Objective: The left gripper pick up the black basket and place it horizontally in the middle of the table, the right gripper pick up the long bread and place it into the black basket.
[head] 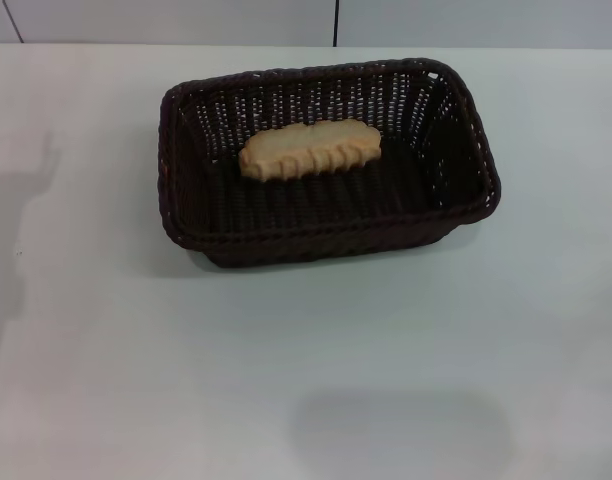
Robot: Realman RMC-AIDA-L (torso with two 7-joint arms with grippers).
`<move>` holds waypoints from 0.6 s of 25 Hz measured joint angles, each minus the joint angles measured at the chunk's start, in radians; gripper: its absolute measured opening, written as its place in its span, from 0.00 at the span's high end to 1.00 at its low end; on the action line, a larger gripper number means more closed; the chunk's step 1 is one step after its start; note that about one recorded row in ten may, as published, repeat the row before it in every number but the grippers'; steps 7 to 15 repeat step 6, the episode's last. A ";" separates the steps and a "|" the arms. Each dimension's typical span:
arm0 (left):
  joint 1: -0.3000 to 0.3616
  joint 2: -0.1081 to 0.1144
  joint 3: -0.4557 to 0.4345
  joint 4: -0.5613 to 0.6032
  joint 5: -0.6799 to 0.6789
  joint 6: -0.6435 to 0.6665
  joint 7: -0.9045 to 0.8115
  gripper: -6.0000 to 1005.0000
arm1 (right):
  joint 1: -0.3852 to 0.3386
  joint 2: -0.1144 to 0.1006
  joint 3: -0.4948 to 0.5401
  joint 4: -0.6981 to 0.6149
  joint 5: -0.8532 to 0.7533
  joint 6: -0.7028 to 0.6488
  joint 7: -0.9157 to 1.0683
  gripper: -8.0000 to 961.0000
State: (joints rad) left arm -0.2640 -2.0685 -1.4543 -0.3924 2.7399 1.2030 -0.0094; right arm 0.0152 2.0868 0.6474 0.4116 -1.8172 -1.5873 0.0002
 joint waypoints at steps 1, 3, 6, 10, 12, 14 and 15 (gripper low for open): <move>-0.004 -0.001 -0.009 0.013 -0.002 0.000 0.000 0.21 | 0.000 0.000 -0.001 -0.002 0.001 -0.002 0.000 0.14; -0.006 -0.001 -0.011 0.020 -0.004 0.000 0.000 0.21 | 0.000 0.000 -0.001 -0.002 0.001 -0.003 0.000 0.14; -0.003 -0.002 -0.009 0.029 -0.010 0.001 -0.001 0.21 | 0.002 0.000 -0.001 -0.001 0.001 -0.009 0.001 0.14; -0.003 -0.002 -0.009 0.029 -0.010 0.001 -0.001 0.21 | 0.002 0.000 -0.001 -0.001 0.001 -0.009 0.001 0.14; -0.003 -0.002 -0.009 0.029 -0.010 0.001 -0.001 0.21 | 0.002 0.000 -0.001 -0.001 0.001 -0.009 0.001 0.14; -0.003 -0.002 -0.009 0.029 -0.010 0.001 -0.001 0.21 | 0.002 0.000 -0.001 -0.001 0.001 -0.009 0.001 0.14; -0.003 -0.002 -0.009 0.029 -0.010 0.001 -0.001 0.21 | 0.002 0.000 -0.001 -0.001 0.001 -0.009 0.001 0.14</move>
